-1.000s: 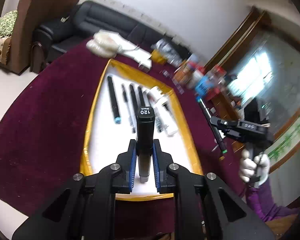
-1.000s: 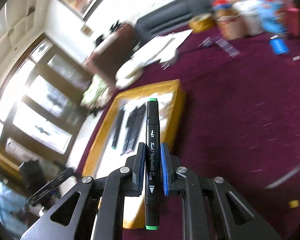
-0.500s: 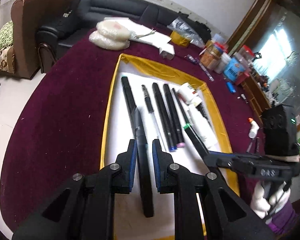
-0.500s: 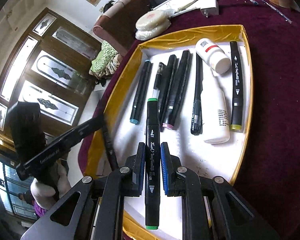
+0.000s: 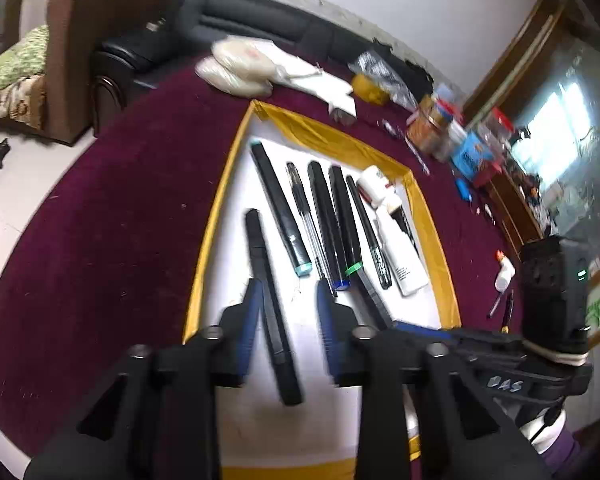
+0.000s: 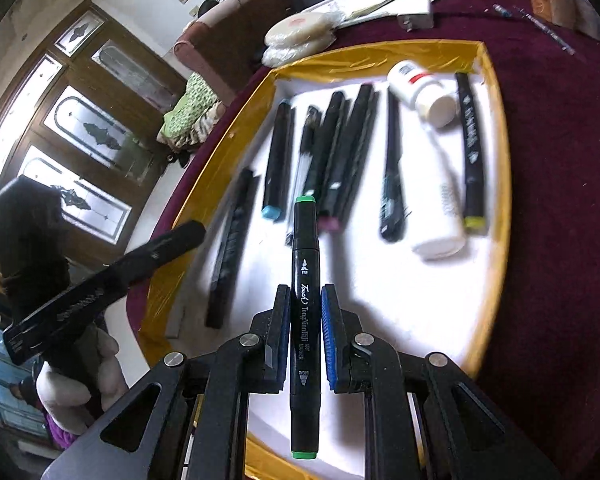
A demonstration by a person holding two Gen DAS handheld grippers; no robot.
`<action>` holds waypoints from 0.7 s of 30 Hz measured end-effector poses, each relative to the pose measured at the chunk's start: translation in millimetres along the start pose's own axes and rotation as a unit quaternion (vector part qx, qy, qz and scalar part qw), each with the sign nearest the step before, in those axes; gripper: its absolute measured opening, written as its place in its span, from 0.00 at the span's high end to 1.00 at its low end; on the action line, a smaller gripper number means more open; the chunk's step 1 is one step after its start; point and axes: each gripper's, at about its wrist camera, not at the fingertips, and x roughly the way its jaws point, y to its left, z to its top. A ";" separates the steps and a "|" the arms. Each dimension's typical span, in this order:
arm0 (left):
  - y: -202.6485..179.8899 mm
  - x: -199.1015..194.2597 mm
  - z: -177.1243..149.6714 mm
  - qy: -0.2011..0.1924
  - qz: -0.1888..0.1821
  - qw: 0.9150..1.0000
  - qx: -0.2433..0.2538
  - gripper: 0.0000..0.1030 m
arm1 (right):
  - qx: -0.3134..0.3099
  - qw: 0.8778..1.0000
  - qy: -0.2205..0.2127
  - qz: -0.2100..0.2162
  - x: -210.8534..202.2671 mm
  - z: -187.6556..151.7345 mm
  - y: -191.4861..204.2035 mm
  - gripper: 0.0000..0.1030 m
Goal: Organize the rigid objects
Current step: 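Lower the black marker into the box with left tool while right tool places the green-capped marker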
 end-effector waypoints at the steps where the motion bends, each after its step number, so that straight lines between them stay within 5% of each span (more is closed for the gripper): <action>1: -0.4 -4.5 -1.4 -0.008 0.002 1.000 -0.004 0.57 | -0.003 1.000 0.003 0.001 4.4 0.1 2.3 0.87; 8: -4.8 -36.4 -19.8 -0.068 0.049 0.996 -0.010 0.46 | -0.014 1.000 0.010 0.020 22.7 4.0 9.7 0.85; 11: -4.0 -40.9 -26.7 -0.076 0.044 0.996 -0.018 0.45 | -0.029 1.000 -0.005 0.008 16.5 0.6 12.7 0.71; 17: -8.9 -36.9 -31.0 -0.076 0.032 0.996 -0.023 0.45 | -0.051 0.997 -0.057 0.009 -21.2 -4.6 8.3 0.69; 21: -22.8 -40.4 -33.4 -0.089 0.032 0.995 -0.009 0.45 | -0.046 0.992 -0.118 -0.031 -71.0 -16.2 -27.8 0.66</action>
